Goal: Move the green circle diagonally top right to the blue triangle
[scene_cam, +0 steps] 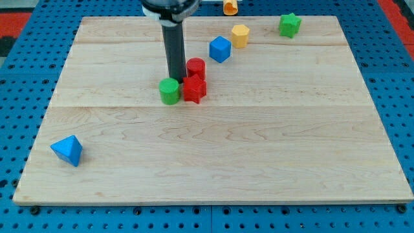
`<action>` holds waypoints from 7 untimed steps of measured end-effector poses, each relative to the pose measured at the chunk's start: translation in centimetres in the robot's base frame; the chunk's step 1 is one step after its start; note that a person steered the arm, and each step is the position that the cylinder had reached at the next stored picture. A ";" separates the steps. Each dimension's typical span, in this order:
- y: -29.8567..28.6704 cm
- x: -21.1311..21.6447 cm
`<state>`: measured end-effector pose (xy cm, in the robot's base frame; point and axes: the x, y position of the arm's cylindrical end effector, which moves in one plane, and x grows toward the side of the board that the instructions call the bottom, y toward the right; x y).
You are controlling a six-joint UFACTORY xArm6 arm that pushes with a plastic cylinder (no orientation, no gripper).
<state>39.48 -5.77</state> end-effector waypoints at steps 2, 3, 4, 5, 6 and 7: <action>-3.2 5.1; -1.6 6.5; -0.3 7.6; 3.0 9.8; -5.1 9.8; -5.1 9.7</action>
